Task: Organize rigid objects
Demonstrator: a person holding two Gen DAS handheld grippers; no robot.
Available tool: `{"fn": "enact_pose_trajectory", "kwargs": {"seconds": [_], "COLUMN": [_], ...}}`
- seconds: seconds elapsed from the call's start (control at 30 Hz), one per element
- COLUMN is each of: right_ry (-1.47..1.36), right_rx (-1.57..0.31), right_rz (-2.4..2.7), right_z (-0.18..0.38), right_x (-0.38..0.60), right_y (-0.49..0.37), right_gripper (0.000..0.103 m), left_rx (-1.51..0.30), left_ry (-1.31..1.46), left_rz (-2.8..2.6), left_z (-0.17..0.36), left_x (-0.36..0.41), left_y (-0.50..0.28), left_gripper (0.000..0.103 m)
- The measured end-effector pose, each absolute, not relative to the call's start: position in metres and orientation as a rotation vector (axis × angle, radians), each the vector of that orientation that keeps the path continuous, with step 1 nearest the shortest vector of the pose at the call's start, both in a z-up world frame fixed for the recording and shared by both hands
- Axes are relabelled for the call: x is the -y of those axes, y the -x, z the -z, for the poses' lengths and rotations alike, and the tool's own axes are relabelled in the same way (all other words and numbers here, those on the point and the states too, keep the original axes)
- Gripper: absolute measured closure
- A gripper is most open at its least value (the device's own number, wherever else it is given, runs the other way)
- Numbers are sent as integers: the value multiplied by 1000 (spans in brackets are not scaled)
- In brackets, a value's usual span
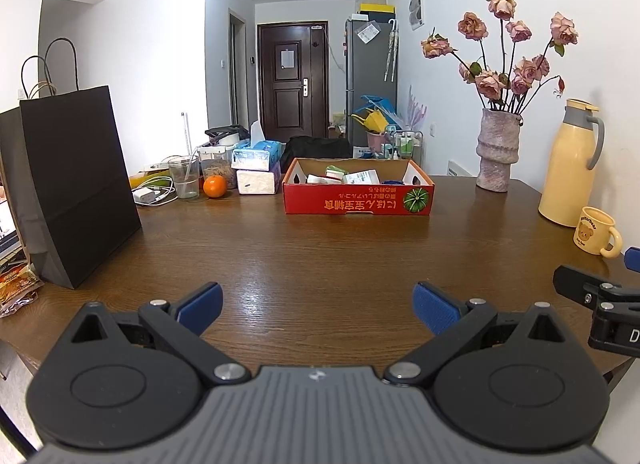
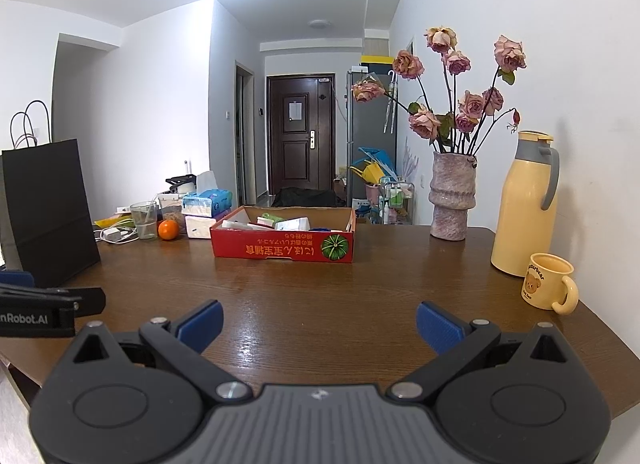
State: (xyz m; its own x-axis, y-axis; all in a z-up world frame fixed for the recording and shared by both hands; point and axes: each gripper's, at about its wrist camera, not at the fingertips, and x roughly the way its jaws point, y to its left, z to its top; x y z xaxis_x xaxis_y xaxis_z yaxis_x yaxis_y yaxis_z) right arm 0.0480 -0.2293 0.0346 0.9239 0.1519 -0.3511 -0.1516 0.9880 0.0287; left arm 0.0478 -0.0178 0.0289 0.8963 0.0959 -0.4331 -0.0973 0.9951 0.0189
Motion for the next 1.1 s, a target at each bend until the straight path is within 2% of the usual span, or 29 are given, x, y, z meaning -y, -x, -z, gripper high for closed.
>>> {"fn": "enact_pose_trajectory", "kwargs": {"seconds": [1.1], "right_ry": [5], "right_rx": [-374], "right_rz": [-161], "right_z": [-27], "right_x": [227], "right_y": [-46], "right_gripper": [0], "left_rx": [-463], "left_ry": [11], "left_rz": [-96], "left_z": [-26], "left_x": [16], "left_y": [-50], "left_gripper": [0]}}
